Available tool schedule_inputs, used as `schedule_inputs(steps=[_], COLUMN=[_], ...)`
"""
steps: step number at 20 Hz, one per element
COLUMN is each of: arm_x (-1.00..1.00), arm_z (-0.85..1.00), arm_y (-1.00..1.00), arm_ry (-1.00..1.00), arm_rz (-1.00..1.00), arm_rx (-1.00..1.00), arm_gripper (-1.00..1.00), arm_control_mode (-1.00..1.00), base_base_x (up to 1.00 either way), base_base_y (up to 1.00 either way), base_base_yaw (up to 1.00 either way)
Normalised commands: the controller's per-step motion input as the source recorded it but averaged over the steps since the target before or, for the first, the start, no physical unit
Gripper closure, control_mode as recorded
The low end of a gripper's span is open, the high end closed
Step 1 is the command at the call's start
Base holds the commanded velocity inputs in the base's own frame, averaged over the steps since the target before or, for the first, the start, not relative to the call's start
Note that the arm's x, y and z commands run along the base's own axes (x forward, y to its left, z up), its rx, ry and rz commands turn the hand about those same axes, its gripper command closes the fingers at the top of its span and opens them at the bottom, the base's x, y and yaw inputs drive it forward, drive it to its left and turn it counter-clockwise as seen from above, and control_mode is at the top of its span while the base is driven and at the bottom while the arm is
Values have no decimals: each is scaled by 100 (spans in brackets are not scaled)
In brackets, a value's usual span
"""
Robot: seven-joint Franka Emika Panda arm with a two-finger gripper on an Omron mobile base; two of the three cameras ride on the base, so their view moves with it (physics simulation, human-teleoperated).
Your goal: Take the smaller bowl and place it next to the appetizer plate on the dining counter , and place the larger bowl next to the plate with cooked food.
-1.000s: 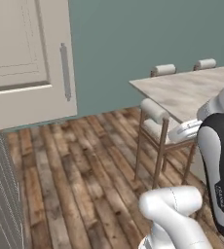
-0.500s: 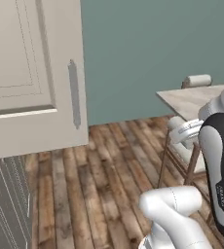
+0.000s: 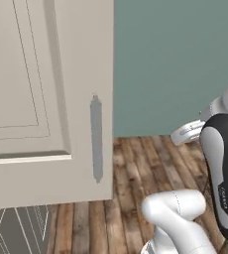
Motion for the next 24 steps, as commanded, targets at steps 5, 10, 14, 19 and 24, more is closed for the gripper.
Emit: schedule_inputs(steps=[5, 10, 14, 19, 24], arm_x=[0, 0, 0, 0, 0], arm_z=[0, 0, 0, 0, 0], arm_y=[0, 0, 0, 0, 0], arm_ry=[0, 0, 0, 0, 0], arm_rz=[0, 0, 0, 0, 0], arm_rx=[0, 0, 0, 0, 0], arm_gripper=[-100, -100, -100, -100, -100], arm_control_mode=[100, 100, 100, 100, 100], base_base_x=[4, 43, 90, 46, -22], base_base_y=[0, -9, -21, -13, 15], base_base_yaw=[39, 39, 34, 34, 41])
